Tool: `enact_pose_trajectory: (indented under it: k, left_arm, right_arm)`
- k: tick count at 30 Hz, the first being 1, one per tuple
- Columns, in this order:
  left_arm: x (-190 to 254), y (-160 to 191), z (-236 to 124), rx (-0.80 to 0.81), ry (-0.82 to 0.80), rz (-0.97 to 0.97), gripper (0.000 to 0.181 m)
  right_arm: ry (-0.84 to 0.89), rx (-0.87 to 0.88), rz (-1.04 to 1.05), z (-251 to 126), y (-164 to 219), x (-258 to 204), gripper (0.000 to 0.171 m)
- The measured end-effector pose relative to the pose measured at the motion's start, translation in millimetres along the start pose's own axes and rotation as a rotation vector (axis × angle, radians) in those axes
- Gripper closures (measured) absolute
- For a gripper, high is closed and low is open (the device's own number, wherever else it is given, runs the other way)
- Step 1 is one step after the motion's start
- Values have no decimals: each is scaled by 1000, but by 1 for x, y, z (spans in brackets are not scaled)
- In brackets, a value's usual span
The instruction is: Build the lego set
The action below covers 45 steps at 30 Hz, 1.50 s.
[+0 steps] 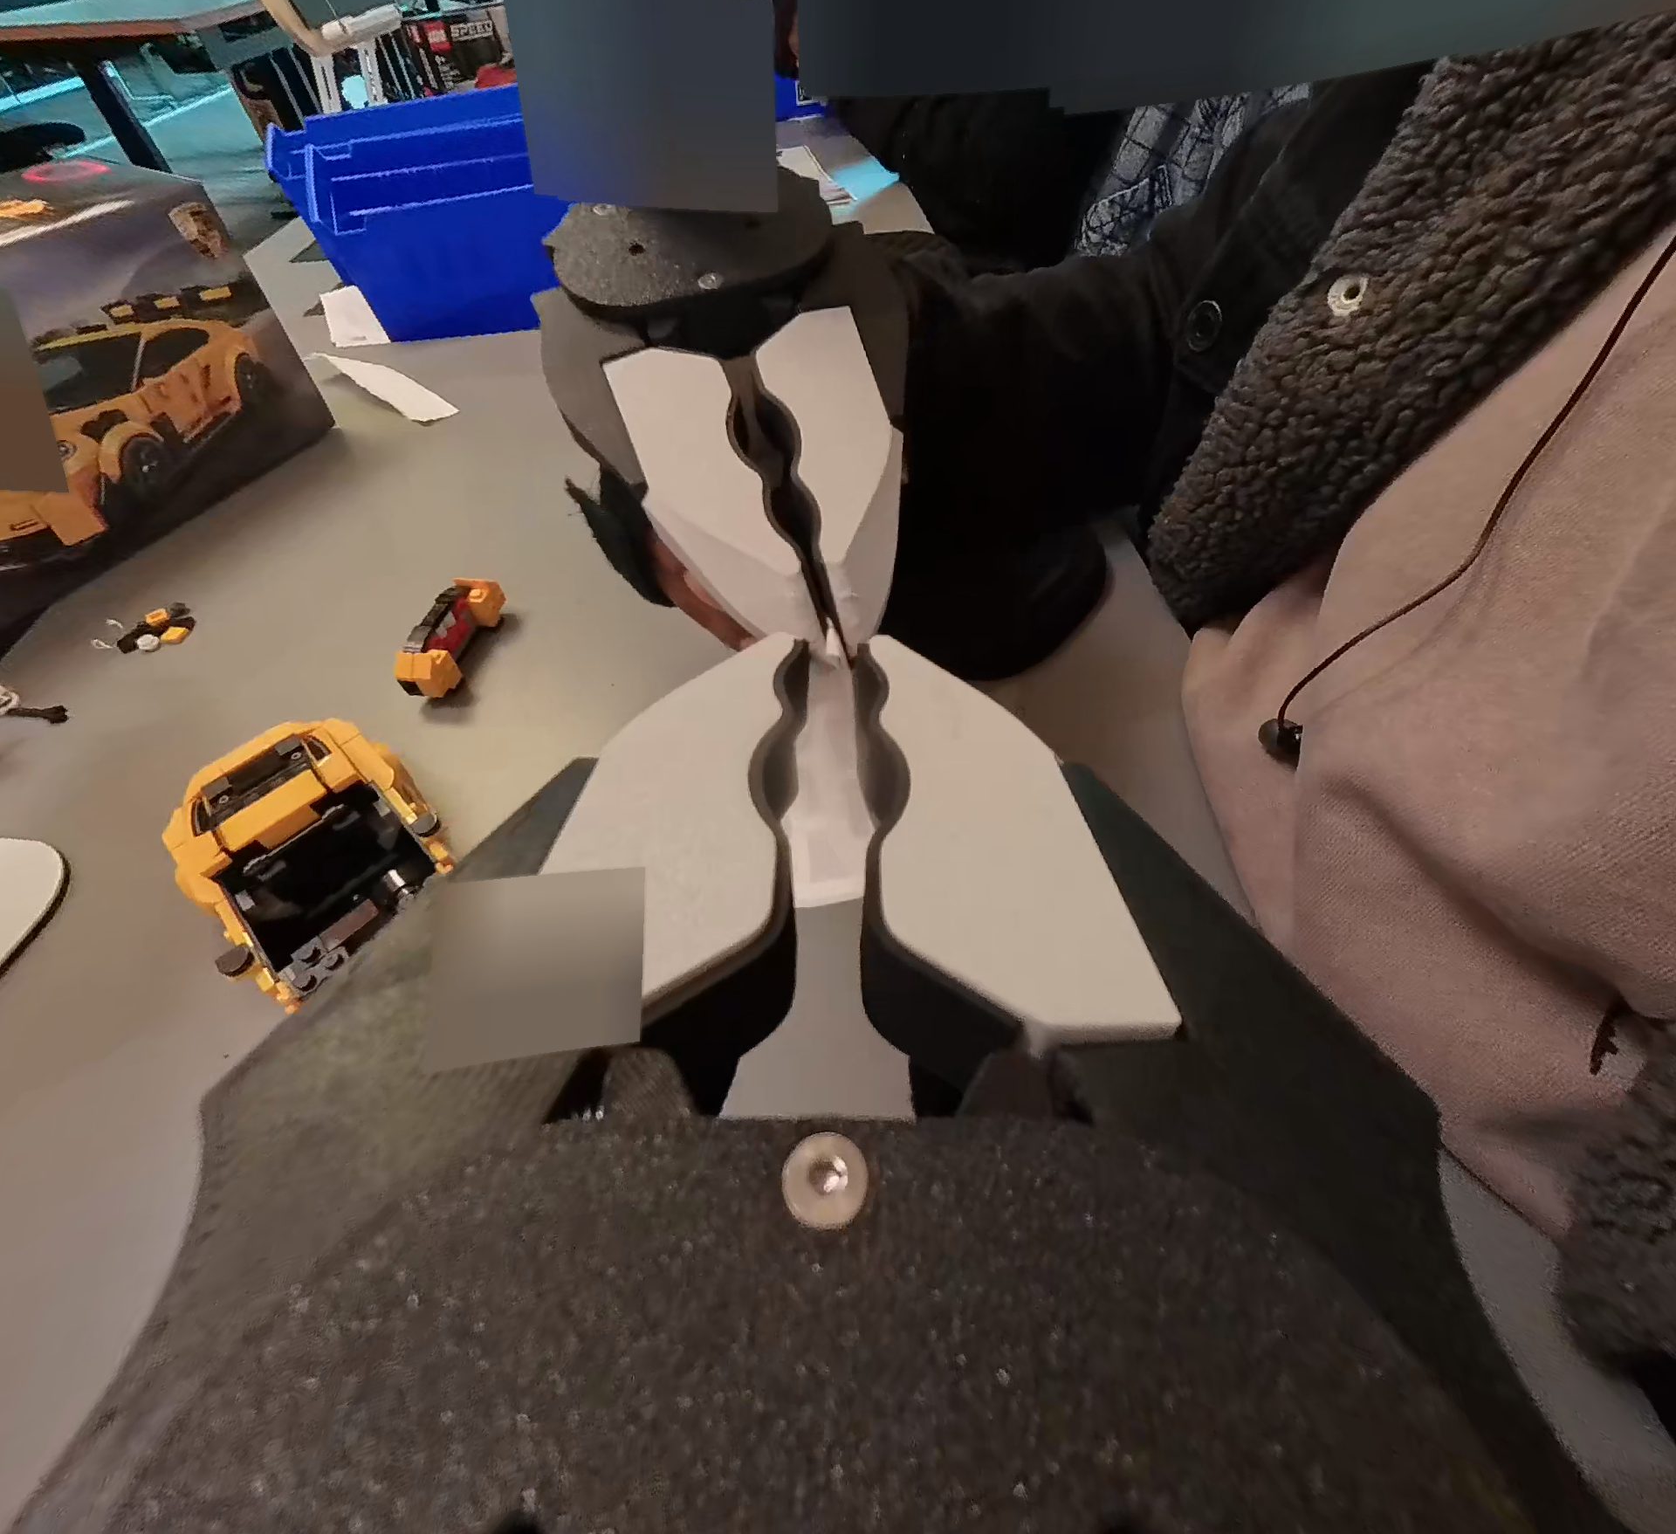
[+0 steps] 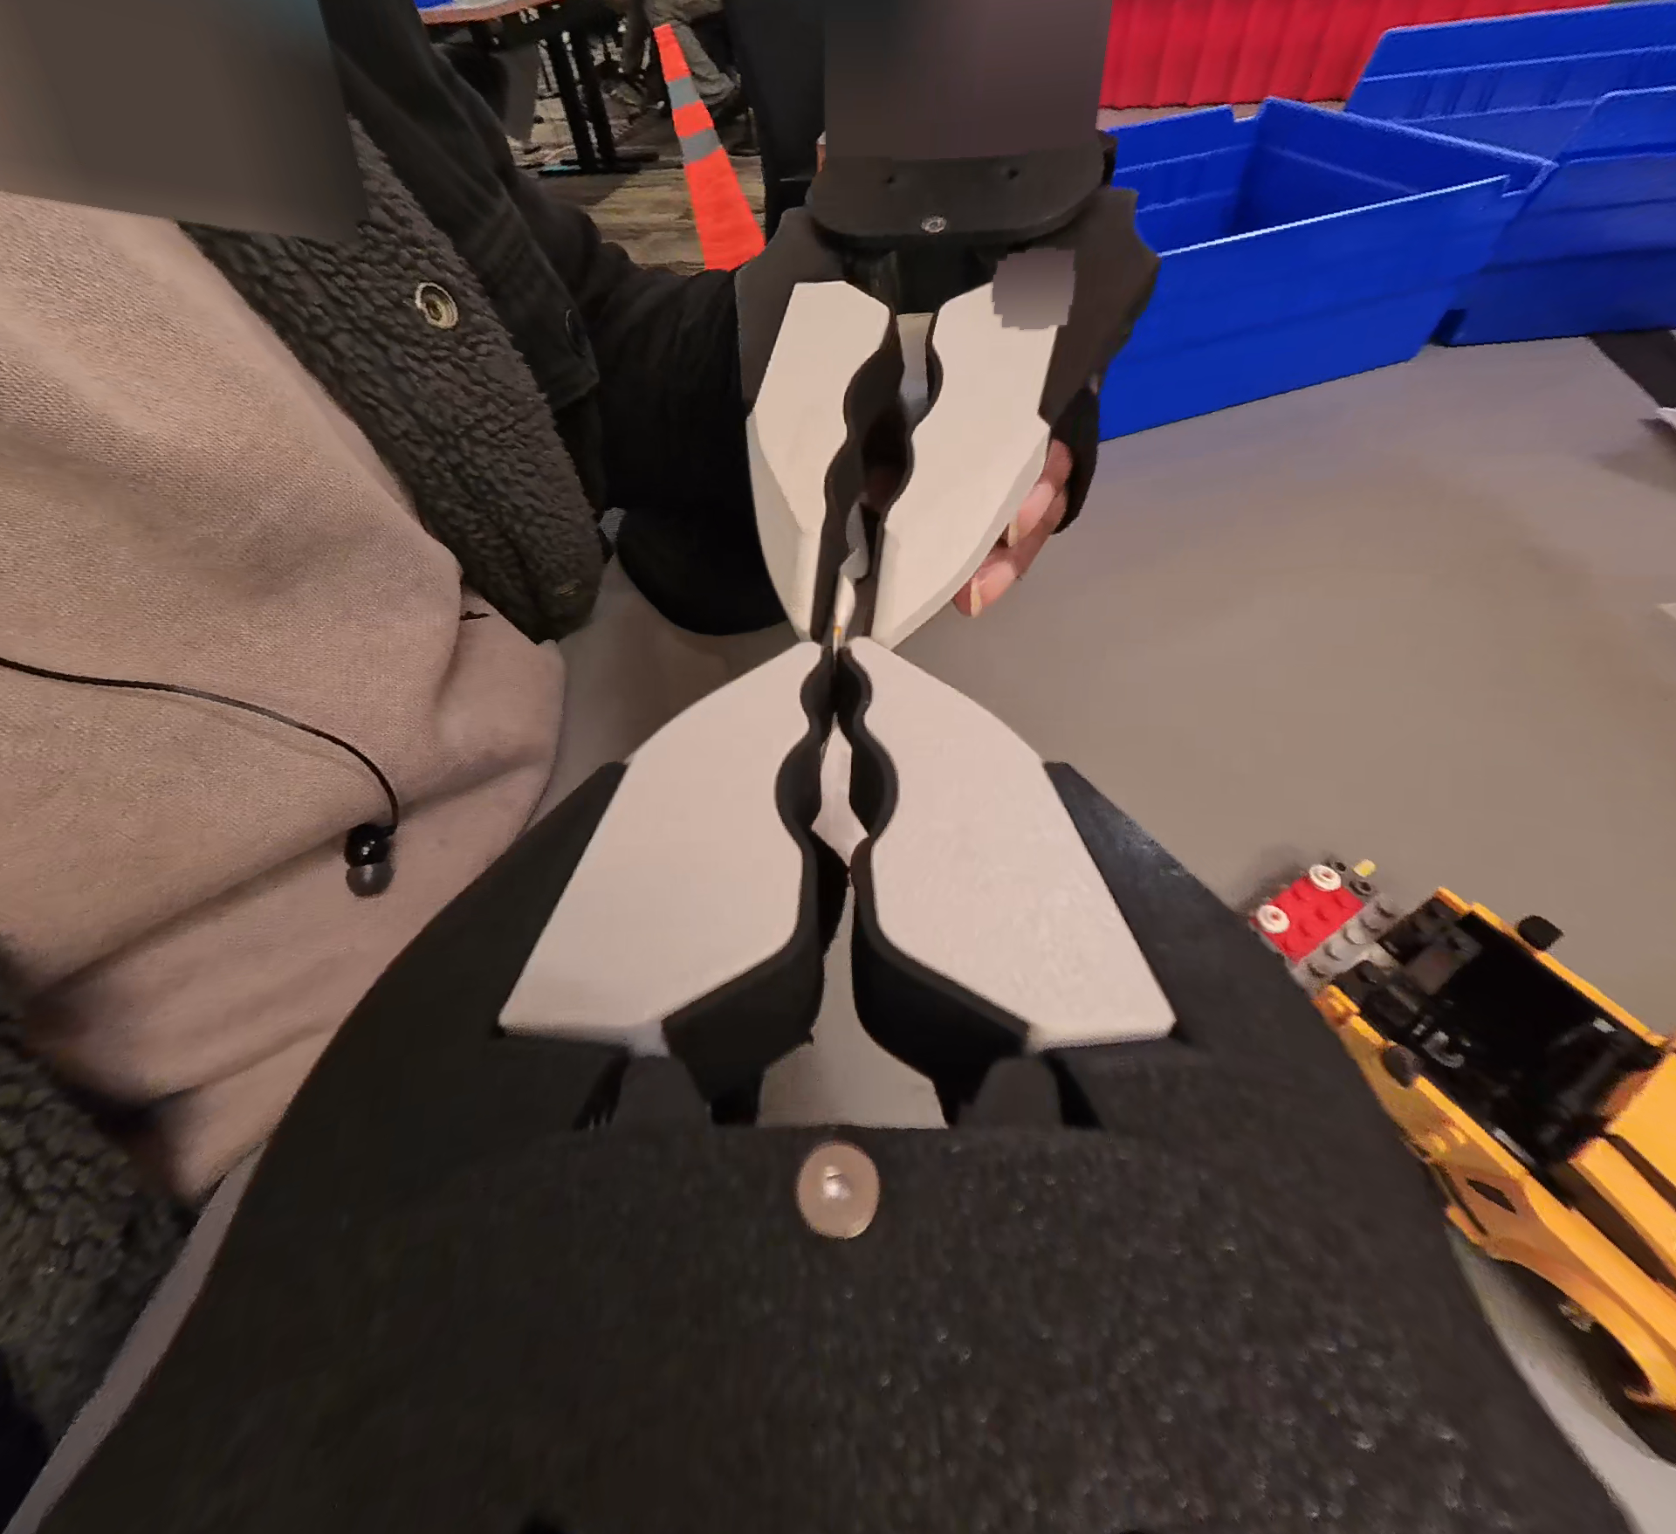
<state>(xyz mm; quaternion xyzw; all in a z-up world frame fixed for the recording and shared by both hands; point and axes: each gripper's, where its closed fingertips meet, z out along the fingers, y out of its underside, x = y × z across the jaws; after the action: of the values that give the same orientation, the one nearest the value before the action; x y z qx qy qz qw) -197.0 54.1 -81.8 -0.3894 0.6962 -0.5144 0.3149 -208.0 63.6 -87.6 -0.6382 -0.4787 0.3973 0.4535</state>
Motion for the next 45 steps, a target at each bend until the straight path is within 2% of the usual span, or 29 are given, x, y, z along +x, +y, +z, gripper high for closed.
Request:
enact_pose_trajectory:
  k: [7,11,17,22,26,36,39,40,45]
  left_arm:
    - [2,1,0,-7,17,-23,179]
    - [-4,0,-1,5,4,-88,181]
    - [-25,-1,-9,55,-47,-259,181]
    - [-34,-3,-13,102,-52,-367,181]
    - [-37,-3,-13,120,-43,-427,181]
    - [-35,-9,-14,178,9,-495,181]
    - [-32,-13,-15,188,21,-463,181]
    - [-31,-14,-16,191,22,-444,177]
    - [-24,-21,-20,199,16,-322,173]
  right_arm:
    - [-30,4,29,2,1,1,171]
    - [12,15,31,0,0,9,171]
    - [253,36,-153,-10,-15,32,160]
    - [432,-94,-370,-3,-11,43,156]
    - [508,-116,-434,0,-11,50,159]
    - [502,-90,-403,-2,-16,48,164]
    - [475,-62,-378,-2,-18,44,166]
    - [465,-55,-368,-3,-19,43,171]
    - [407,-17,-314,-5,-21,37,171]
